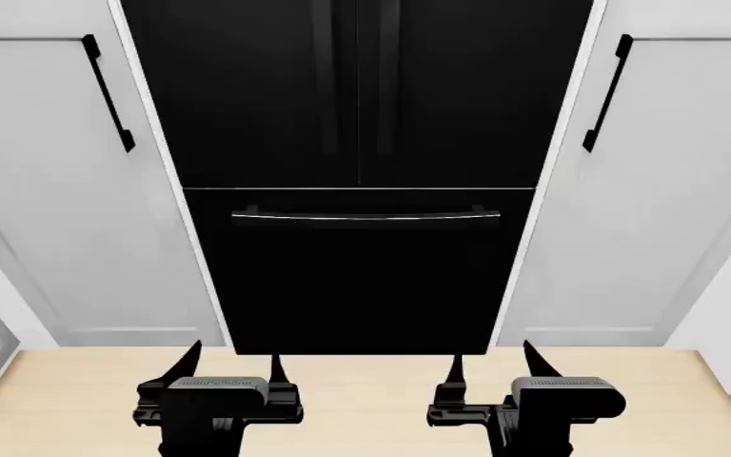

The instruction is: Open the fridge doors

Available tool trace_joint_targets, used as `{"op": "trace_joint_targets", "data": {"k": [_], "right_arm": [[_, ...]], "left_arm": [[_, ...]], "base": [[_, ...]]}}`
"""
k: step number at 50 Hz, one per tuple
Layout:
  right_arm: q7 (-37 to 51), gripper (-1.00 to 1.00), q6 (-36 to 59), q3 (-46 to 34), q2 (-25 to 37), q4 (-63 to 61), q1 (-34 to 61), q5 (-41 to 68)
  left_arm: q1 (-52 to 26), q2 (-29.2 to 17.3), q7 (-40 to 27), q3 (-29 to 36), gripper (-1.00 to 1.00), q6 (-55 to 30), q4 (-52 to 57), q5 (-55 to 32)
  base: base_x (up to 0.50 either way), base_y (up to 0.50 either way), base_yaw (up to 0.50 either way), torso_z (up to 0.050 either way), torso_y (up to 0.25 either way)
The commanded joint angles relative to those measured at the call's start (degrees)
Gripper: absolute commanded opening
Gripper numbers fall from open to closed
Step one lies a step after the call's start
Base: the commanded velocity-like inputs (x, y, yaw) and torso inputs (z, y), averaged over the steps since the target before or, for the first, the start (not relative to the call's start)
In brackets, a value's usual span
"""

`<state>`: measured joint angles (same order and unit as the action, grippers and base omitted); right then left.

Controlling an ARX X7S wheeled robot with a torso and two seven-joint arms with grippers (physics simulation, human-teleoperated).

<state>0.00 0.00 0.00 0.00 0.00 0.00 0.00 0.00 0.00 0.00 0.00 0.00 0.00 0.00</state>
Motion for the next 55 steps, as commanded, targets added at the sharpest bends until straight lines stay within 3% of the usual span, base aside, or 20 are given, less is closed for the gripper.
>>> {"op": "trace_joint_targets", "data": {"k": [1,13,19,47,52,55], "right_arm": [[1.06,1.0,-0.37,-1.02,0.87,0.27,0.03,1.15],[3.22,1.0,-0.92,-2.89,2.63,0.93,0.21,3.16],[3.99,1.0,-0.69,-3.72,3.2,0.38,0.02,3.72],[7.3,1.0,-0.12,-6.24,5.22,-0.56,-0.12,4.48],[9.01,1.0,-0.16,-6.7,5.35,-0.94,-0.23,3.43],[10.27,1.0,2.43,-7.1,5.86,-7.15,-1.38,2.36]], "left_arm": [[-0.27,-0.91,-0.89,0.68,1.0,-0.15,-0.29,-1.52],[0.03,-3.09,-3.91,3.69,1.0,0.22,-0.17,-1.03],[0.89,-3.62,-2.25,3.27,1.0,3.27,0.27,-5.35],[1.45,-5.42,-4.31,5.59,1.0,5.92,0.39,-6.35],[1.45,-5.91,-4.72,5.42,1.0,3.83,1.58,-7.85],[2.22,-6.49,-5.6,5.52,1.0,1.11,4.65,-7.81]], "base": [[0.0,0.0,0.0,0.0,0.0],[0.0,0.0,0.0,0.0,0.0],[0.0,0.0,0.0,0.004,0.0],[0.0,0.0,0.0,0.049,0.007],[0.0,0.0,0.0,0.05,0.007],[0.0,0.0,0.0,0.004,0.0]]}}
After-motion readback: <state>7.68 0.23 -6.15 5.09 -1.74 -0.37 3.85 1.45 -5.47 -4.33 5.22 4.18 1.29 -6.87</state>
